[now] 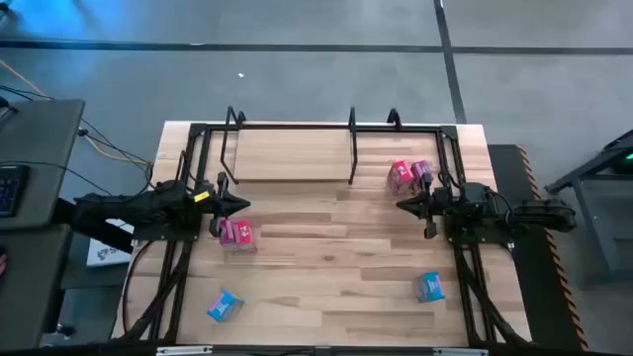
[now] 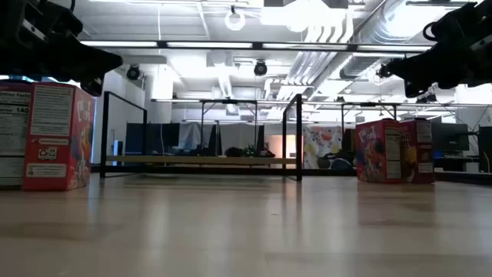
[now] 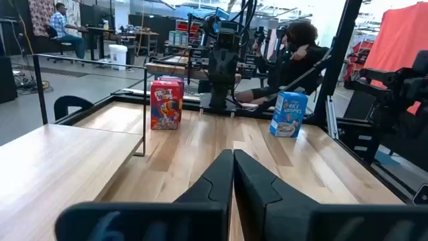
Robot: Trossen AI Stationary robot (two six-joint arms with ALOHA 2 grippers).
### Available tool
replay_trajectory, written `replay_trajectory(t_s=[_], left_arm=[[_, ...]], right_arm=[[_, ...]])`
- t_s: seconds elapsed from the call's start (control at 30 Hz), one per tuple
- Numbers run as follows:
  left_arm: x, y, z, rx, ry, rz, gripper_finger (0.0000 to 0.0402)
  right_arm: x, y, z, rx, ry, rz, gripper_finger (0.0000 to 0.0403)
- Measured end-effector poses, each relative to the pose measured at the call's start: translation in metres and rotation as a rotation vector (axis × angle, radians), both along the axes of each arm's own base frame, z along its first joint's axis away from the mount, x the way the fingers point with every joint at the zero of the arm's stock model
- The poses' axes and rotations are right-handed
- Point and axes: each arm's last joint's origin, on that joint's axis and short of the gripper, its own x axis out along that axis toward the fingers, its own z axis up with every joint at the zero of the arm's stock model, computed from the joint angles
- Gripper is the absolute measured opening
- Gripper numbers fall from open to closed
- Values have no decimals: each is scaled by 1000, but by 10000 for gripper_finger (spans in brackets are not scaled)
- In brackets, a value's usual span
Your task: Stack cereal on shelf
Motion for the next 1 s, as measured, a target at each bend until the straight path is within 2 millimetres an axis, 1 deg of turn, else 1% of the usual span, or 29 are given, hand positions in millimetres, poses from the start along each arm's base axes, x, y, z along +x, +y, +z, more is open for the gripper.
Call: replay_trajectory(t_s=[0.6, 0.67, 0.7, 0.73, 0.83, 0.9, 0.97, 1.0], left_arm=[[0, 0, 0, -1, 0, 0, 5], [0, 0, 0, -1, 0, 0, 5], [0, 0, 0, -1, 0, 0, 5], [0, 0, 0, -1, 0, 0, 5], [0, 0, 0, 0, 0, 0, 5], [0, 0, 0, 0, 0, 0, 5], [0, 0, 0, 0, 0, 0, 5], [0, 0, 0, 0, 0, 0, 5]], right_arm=[[0, 0, 0, 0, -1, 0, 0], [0, 0, 1, -25, -13, -1, 0], [0, 0, 6, -41, -63, -8, 0], [-1, 0, 15, -17, -150, -7, 0], [-11, 0, 45, 175, -482, 42, 0], [-21, -1, 60, 292, -677, 33, 0], [-32, -5, 70, 382, -849, -47, 0], [-35, -7, 74, 437, -888, -110, 0]])
